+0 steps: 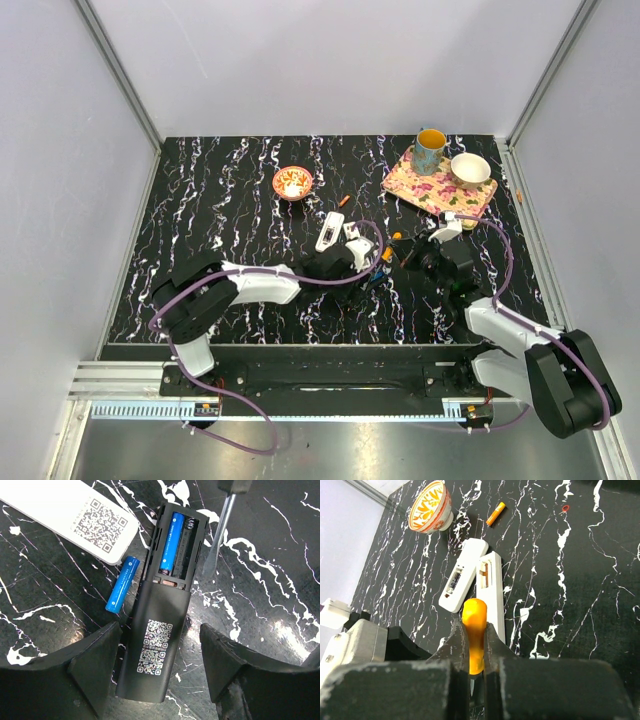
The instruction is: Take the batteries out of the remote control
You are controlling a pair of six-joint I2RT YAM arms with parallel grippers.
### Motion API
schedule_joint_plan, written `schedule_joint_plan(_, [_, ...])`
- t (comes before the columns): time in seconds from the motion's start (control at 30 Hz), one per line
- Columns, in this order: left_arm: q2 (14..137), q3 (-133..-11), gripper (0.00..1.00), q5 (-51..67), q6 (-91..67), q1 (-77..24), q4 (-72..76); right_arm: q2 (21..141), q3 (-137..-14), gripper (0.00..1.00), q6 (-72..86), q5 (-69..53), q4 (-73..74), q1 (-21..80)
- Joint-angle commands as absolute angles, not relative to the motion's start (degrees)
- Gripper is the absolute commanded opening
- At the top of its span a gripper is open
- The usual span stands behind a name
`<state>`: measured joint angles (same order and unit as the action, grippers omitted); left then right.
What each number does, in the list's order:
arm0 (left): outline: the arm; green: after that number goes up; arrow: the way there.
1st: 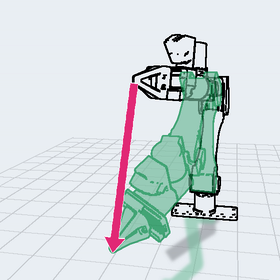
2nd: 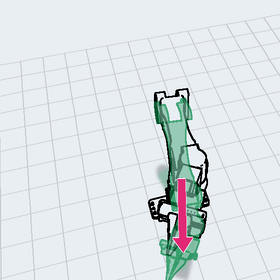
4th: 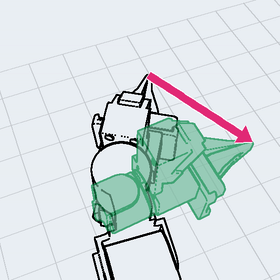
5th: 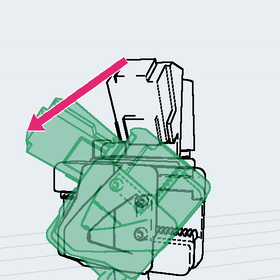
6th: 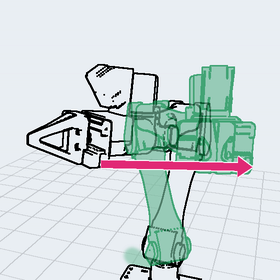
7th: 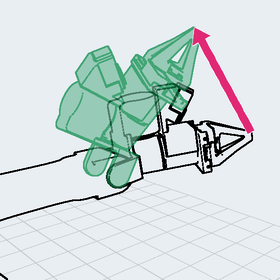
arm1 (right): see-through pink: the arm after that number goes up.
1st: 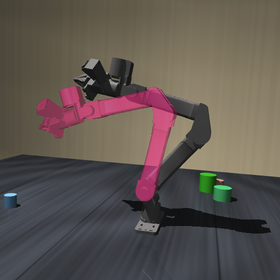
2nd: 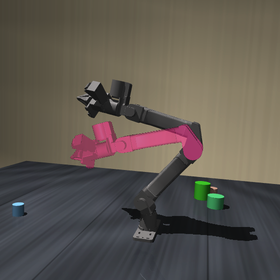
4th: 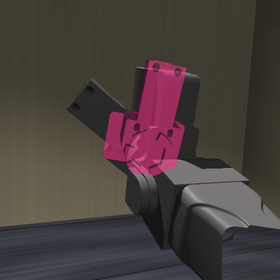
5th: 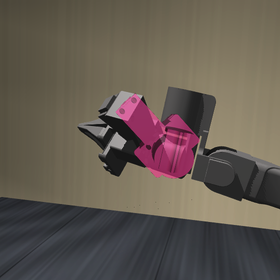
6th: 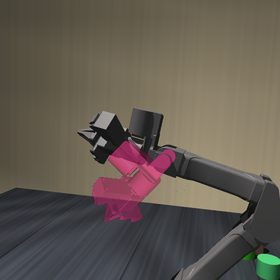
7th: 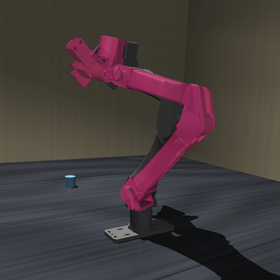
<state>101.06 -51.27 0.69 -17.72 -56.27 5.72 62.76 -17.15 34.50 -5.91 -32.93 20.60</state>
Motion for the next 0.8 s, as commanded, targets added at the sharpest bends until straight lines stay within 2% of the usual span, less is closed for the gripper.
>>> schedule_joint_plan(0.0, [102.6, -47.7, 0.70, 3.2, -19.9, -56.2, -4.7, 61.3, -19.0, 0.00, 33.1, -4.2, -32.9, 20.3])
schedule_joint_plan(0.4, [102.9, -48.7, 0.64, 10.0, -22.3, -64.2, -1.2, 59.9, -19.1, 0.00, 32.0, -3.2, -30.9, 20.0])
schedule_joint_plan(0.7, [101.7, -48.9, 0.64, 7.9, -21.7, -62.6, -0.8, 60.6, -19.6, 0.00, 31.6, -4.0, -31.0, 20.0])
schedule_joint_plan(0.77, [100.0, -46.9, 0.60, 11.0, -22.7, -59.4, 2.4, 61.4, -20.0, 0.00, 31.4, -4.5, -30.9, 20.0])
